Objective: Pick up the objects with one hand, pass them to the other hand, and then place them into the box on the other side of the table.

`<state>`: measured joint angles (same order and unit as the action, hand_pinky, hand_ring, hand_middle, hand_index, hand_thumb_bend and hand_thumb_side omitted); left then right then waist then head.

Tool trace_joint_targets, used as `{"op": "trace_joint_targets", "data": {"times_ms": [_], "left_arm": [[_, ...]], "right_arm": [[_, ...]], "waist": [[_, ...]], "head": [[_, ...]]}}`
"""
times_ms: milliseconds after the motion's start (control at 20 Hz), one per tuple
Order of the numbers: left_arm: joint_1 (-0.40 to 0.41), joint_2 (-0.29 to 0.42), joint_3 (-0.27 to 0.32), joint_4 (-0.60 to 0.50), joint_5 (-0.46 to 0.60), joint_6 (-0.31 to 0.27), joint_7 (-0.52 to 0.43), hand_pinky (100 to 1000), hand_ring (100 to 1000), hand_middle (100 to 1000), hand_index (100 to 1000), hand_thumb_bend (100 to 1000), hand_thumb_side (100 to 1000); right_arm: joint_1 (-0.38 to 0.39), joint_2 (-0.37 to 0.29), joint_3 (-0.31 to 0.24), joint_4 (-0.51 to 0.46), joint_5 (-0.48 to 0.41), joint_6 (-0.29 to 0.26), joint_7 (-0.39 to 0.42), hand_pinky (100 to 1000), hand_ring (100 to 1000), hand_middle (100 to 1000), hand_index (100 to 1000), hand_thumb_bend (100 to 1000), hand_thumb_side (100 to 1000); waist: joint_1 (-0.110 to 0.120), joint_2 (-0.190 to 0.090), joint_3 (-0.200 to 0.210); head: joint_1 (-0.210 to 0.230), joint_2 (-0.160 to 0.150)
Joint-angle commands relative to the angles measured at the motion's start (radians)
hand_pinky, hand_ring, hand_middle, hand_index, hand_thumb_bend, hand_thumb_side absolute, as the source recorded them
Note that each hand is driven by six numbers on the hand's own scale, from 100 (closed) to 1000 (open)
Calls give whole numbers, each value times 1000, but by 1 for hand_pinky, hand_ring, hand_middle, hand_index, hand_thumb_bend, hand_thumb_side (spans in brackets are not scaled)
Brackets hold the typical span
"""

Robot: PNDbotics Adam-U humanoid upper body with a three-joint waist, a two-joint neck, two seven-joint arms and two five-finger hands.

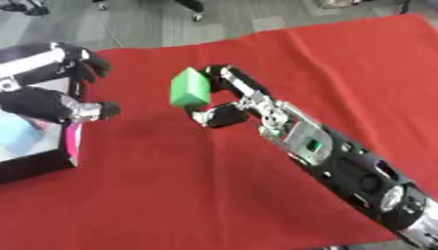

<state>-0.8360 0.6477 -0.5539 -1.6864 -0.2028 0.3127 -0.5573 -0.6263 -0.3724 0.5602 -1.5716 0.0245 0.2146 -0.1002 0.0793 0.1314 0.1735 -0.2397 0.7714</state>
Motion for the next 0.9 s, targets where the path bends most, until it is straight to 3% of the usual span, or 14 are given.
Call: {"op": "trace_joint_targets", "data": {"times_ms": [50, 350, 900], "left_arm": [[-33, 0, -9, 4, -39, 0, -10, 850, 801, 771, 874, 577, 434], [-59, -34, -31, 24, -179, 21, 40, 850, 804, 775, 875, 610, 362], [-84, -88, -70, 69, -292, 53, 107, 845, 805, 776, 871, 622, 306]], "right_arm": [[-25, 6, 4, -12, -22, -25, -1, 779, 671, 459, 577, 112, 100], [-29, 19, 25, -28, -24, -52, 13, 782, 671, 459, 577, 113, 100], [-34, 24, 39, -56, 3, -81, 21, 784, 674, 459, 575, 111, 100]], "waist": [[14, -39, 3], [14, -38, 4], [15, -34, 1]], "head": [[-2, -2], [-1, -13], [15, -29]]}}
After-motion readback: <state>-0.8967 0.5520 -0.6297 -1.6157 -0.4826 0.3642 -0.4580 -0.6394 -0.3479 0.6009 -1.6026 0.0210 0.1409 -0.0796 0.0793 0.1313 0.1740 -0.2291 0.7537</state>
